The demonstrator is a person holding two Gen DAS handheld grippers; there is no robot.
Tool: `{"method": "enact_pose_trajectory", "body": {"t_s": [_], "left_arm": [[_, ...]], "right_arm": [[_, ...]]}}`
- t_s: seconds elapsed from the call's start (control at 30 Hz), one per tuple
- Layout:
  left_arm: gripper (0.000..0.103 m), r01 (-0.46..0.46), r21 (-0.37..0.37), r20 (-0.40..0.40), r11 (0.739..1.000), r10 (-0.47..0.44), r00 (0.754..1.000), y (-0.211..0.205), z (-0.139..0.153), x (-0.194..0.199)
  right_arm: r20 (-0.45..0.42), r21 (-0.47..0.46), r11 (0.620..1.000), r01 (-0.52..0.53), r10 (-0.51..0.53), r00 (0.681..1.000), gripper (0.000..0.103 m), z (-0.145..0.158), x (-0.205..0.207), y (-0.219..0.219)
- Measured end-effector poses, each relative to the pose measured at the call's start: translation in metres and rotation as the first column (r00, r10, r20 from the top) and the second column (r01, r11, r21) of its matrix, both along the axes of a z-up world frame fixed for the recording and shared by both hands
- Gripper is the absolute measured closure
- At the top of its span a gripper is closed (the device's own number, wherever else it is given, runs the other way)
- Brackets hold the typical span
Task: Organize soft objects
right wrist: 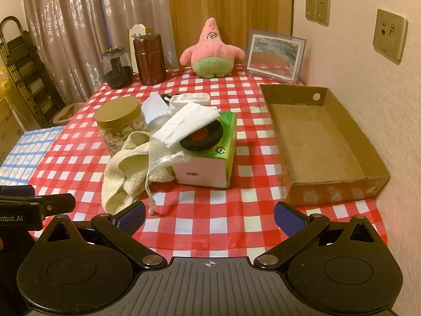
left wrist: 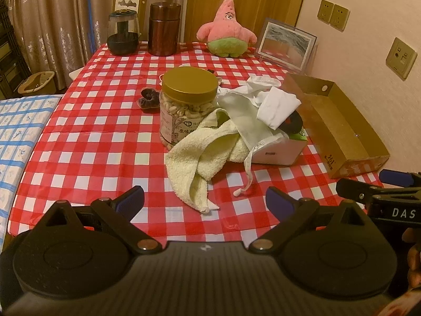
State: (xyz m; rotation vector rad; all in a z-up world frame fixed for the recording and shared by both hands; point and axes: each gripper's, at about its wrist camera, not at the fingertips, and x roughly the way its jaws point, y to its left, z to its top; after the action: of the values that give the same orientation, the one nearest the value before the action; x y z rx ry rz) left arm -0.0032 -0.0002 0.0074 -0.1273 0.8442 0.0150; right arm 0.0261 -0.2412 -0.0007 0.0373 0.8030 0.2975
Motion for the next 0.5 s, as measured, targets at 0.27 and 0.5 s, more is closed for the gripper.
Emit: {"method": "enact_pose_trajectory", "body": {"t_s": [0.27, 0.5], "left_arm": [[0.005, 0.0, -0.002, 0.001, 1.0, 0.0, 1.0, -0.0016, 0.0, 0.0002], [0.005, 0.002, 0.002, 0.002, 1.0, -0.002, 1.0, -0.0052, 0.0011, 0.0011]], "right_arm": [[0.002, 0.0, 1.0, -0.001, 0.001, 1.0, 0.0, 0.0004, 0.0003, -0.0002], [0.004, -0.002, 1.0, 0.002, -0.002, 1.0, 0.0, 0.0016, 0.0013, -0.0005]]}}
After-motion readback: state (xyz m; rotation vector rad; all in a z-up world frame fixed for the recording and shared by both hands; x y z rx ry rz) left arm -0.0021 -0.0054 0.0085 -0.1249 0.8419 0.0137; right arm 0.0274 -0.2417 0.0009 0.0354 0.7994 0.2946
